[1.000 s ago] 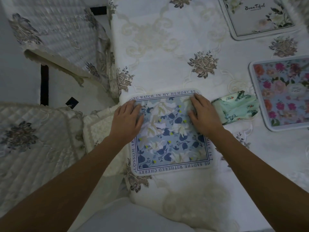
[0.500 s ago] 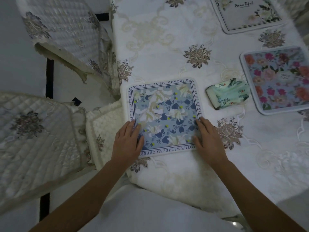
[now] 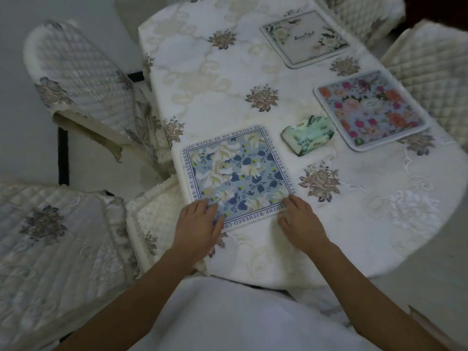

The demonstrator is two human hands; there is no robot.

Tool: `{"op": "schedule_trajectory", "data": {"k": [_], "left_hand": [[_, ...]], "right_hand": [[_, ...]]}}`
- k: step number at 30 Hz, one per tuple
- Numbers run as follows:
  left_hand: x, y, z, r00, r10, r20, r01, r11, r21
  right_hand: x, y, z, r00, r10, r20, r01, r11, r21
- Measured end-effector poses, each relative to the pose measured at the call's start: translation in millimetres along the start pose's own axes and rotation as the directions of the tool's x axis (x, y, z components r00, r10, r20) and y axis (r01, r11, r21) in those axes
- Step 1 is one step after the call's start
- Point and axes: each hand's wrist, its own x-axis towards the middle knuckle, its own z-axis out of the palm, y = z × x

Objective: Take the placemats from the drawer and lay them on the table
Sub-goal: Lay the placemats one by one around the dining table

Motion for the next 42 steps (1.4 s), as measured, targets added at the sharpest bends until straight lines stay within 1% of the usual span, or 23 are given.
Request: {"op": "schedule_trajectory", "data": {"k": [2,3,4,6,8,12,15,17,19,22,25,28,30,32,34,38,42], "left_hand": [[10.6,-3.8,-11.1,0.999,0.046,0.01,-0.046,0.999,0.028],[16.7,-5.9,-18.0,0.997,0.076,0.016,-0.077,0.996,0.037],[22.6,-7.8,-25.4,0.994,0.109,0.028,-0.11,0.993,0.043],[32.7,-10.5,-39.9,0.982,0.185,0.024,-0.186,0.981,0.054],[40.7,-11.7,-54.0,0.962,0.273,0.008,-0.273,0.96,0.062],[48.8,-6.4,-66.0,0.888,0.459,-0.017,-0.458,0.888,0.042],[48.8,12.7,-61.1,0.794,0.608,0.013,-0.608,0.793,0.032],[40.9,32.3,-57.3,0.723,0.69,0.033,-0.69,0.723,0.025],[25.1,55.5,-55.5,0.645,0.761,0.061,-0.763,0.646,0.017],[-5.1,91.7,-55.6,0.507,0.859,0.066,-0.861,0.508,0.011],[-31.9,126.5,-57.2,0.411,0.906,0.104,-0.91,0.414,-0.005],[-58.5,156.9,-58.9,0.335,0.933,0.129,-0.942,0.335,0.022],[-84.5,180.3,-61.1,0.277,0.955,0.109,-0.961,0.274,0.037],[-121.4,208.5,-60.5,0.214,0.972,0.1,-0.977,0.212,0.03],[-168.4,236.9,-54.8,0.152,0.984,0.092,-0.988,0.15,0.029],[-271.2,282.1,-31.6,0.051,0.996,0.078,-0.999,0.051,0.002],[-357.4,314.3,-7.2,-0.005,0.995,0.102,-0.999,0.0,-0.044]], "right_hand": [[-7.0,-7.5,-5.8,0.999,0.043,0.018,-0.043,0.999,-0.019],[-11.0,-12.7,-9.4,0.998,0.068,0.002,-0.068,0.998,-0.012],[-15.8,-18.8,-13.3,0.995,0.09,-0.037,-0.09,0.996,0.005],[-27.8,-32.1,-19.3,0.978,0.112,-0.175,-0.107,0.994,0.037],[-42.9,-47.1,-24.0,0.939,0.137,-0.315,-0.122,0.99,0.068],[-80.3,-70.5,-23.4,0.856,0.227,-0.464,-0.212,0.974,0.084],[-120.0,-78.9,-13.8,0.804,0.336,-0.491,-0.328,0.939,0.105],[-152.6,-83.6,-6.3,0.753,0.415,-0.511,-0.413,0.902,0.125],[-188.2,-87.7,-0.5,0.687,0.504,-0.524,-0.498,0.851,0.166],[-240.3,-87.5,9.6,0.577,0.624,-0.526,-0.616,0.756,0.222],[-287.8,-82.5,20.3,0.485,0.727,-0.487,-0.706,0.654,0.273],[-334.1,-79.6,29.9,0.398,0.766,-0.505,-0.724,0.6,0.34],[-369.5,-79.7,36.2,0.319,0.782,-0.535,-0.721,0.567,0.399],[-412.0,-78.9,44.2,0.232,0.784,-0.575,-0.715,0.539,0.446],[-460.1,-76.1,56.7,0.169,0.793,-0.585,-0.727,0.501,0.469],[-558.4,-64.2,93.6,0.088,0.82,-0.565,-0.759,0.422,0.495],[-644.0,-56.1,129.3,0.032,0.858,-0.512,-0.776,0.344,0.528]]}}
